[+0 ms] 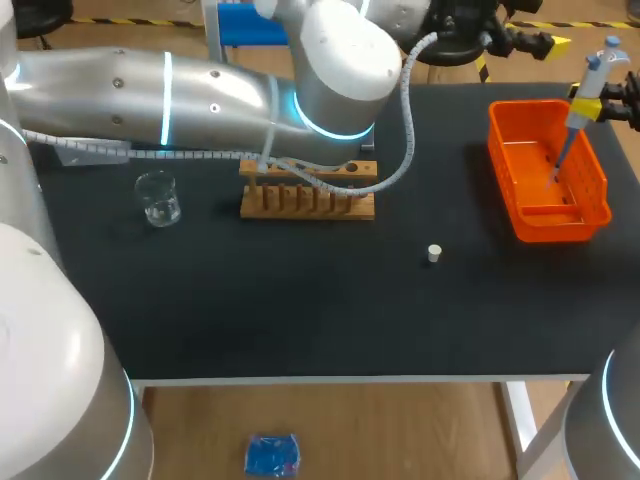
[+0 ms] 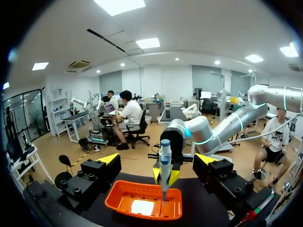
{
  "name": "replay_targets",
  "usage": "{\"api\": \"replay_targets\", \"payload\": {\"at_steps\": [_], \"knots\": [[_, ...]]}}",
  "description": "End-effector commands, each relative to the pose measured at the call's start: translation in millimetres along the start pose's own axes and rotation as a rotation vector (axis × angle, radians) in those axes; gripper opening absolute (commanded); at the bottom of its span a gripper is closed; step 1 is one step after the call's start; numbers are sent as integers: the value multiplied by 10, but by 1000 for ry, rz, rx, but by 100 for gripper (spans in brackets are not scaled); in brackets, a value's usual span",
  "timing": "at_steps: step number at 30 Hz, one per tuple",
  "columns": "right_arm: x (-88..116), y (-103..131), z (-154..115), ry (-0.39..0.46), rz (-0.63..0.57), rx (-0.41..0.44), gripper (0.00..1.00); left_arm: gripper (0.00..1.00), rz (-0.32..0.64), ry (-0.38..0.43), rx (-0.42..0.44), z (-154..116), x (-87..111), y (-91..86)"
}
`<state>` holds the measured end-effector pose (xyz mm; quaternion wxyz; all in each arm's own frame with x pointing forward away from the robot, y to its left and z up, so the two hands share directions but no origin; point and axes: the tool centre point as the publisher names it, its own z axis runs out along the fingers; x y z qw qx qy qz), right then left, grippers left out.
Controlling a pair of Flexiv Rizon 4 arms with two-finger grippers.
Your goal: Invert the test tube, pick up the pipette, mount the tip to pipette, aspirate from beaker and dispense into the tube, eject the tip, return the pipette, and cap with the stopper.
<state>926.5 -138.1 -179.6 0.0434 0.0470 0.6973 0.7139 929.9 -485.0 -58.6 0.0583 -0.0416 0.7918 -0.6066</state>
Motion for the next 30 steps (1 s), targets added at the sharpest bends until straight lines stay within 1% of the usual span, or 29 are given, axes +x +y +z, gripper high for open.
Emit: {"api": "replay_targets", "payload": {"at_steps": [1,13,16,21,22,23,24,25,30], "knots": [[-7,1,-4,3,-1,1,0,100,2,1,11,56,-12,18],[-7,1,-4,3,-1,1,0,100,2,1,11,56,-12,18],[-7,1,-4,3,-1,1,0,100,-6,3,9,162,-9,36],[-7,1,-4,3,-1,1,0,100,-14,15,-29,315,28,30],[-7,1,-4,3,-1,1,0,49,-13,16,-36,341,36,22],[-7,1,-4,3,-1,1,0,37,-12,17,-36,353,37,15],[-7,1,-4,3,-1,1,0,0,-9,17,-47,370,39,9],[-7,1,-4,3,-1,1,0,0,-10,20,-59,386,38,8],[-7,1,-4,3,-1,1,0,0,-19,16,-47,448,10,27]]}}
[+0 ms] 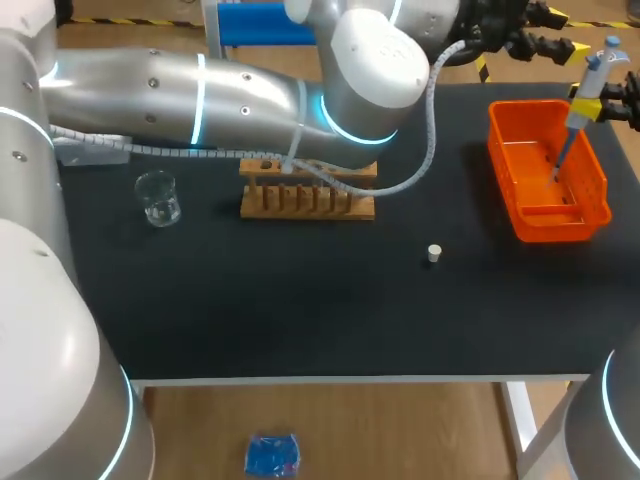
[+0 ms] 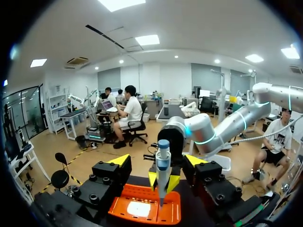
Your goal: Invert the test tube, pick up the pipette, mount the tip to pipette, aspirate from beaker and dispense into the tube, eject the tip, return the pipette, and cap with the stopper.
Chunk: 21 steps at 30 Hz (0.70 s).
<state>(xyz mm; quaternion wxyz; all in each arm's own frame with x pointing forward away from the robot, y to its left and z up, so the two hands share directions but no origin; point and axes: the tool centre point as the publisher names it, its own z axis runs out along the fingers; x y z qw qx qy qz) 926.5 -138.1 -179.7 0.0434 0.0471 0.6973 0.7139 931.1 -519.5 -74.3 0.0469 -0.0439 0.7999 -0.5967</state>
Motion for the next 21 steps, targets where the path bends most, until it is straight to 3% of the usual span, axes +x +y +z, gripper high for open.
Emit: {"api": "replay_targets", "payload": {"at_steps": [1,21], "knots": [[-7,2,-4,3,-1,1,0,0,-6,-1,-21,84,-38,-30],[-7,2,-4,3,-1,1,0,0,2,28,-1,233,-80,-63]]}}
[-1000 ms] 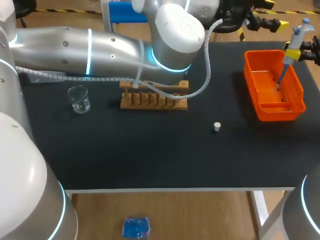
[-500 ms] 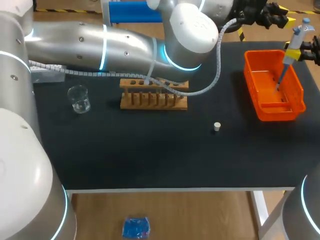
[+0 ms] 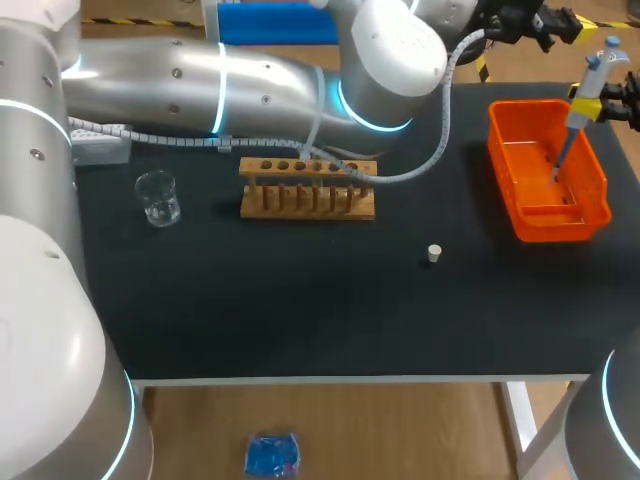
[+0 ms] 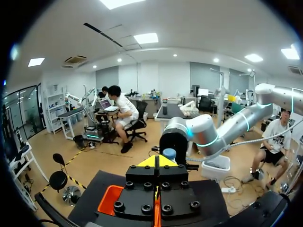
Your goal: Invert the test tube, pick up the pipette, mount the tip to pipette, aspirate from beaker and dispense into the tube, eject the tip, return the pipette, and cap with the stopper.
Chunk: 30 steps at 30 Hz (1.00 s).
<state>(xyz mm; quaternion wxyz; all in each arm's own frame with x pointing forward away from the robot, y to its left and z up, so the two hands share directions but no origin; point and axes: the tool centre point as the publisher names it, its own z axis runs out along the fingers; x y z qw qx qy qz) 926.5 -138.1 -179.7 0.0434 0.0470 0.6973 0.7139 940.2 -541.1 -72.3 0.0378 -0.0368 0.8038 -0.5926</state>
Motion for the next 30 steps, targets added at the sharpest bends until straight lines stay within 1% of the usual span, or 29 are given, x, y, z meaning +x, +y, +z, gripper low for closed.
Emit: {"api": "replay_targets", "payload": {"at_steps": [1,10,15,21,30], "knots": [[-7,1,-4,3,-1,1,0,0,1,5,10,22,-17,19],[-7,1,-4,3,-1,1,0,0,44,55,30,19,-1,42],[-7,1,-4,3,-1,1,0,0,68,97,59,9,-7,69],[-7,1,-4,3,-1,1,0,0,68,114,72,-9,-58,99],[-7,1,-4,3,-1,1,0,0,67,170,80,90,-80,118]]}}
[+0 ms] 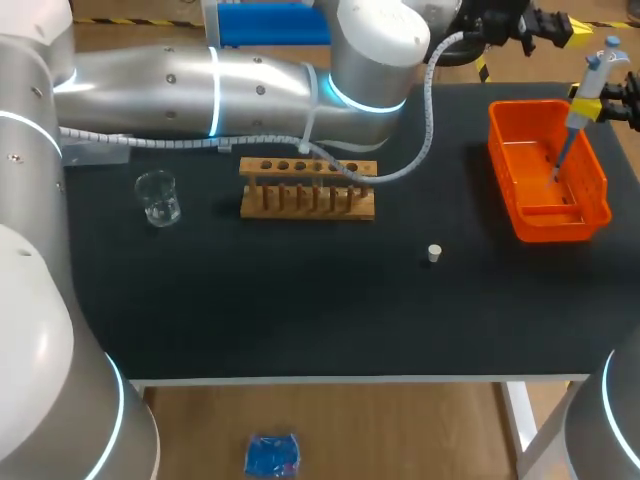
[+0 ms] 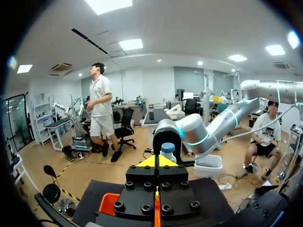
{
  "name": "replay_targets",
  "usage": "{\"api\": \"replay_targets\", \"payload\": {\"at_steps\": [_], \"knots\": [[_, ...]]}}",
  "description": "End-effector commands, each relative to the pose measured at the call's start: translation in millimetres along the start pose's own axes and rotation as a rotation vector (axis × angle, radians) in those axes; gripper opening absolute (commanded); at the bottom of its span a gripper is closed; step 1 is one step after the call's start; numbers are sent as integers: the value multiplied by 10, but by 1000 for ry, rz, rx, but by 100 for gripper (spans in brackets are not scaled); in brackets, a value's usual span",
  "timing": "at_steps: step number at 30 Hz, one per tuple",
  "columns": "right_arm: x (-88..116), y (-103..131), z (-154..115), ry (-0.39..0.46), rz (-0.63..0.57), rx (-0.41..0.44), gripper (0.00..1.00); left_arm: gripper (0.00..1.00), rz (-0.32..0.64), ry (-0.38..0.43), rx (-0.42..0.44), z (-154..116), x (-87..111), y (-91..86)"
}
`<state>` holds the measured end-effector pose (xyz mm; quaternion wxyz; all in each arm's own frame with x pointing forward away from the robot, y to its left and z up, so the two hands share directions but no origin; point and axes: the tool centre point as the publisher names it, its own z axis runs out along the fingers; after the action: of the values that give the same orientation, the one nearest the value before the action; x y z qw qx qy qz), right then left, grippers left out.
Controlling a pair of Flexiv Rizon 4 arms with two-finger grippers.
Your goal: Invert the test tube, pick up the pipette, mount the tip to pipette, aspirate from beaker and dispense into the tube, eject the tip, return the pipette, and cap with the stopper.
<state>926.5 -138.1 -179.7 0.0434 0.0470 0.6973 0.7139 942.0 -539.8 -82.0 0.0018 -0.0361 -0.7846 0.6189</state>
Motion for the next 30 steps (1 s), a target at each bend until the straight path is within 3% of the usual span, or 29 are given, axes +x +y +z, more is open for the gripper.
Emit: {"api": "replay_targets", "payload": {"at_steps": [1,30], "knots": [[-7,2,-5,3,-1,1,0,0,1,21,14,65,-71,36],[-7,2,-5,3,-1,1,0,0,35,110,64,104,70,31]]}}
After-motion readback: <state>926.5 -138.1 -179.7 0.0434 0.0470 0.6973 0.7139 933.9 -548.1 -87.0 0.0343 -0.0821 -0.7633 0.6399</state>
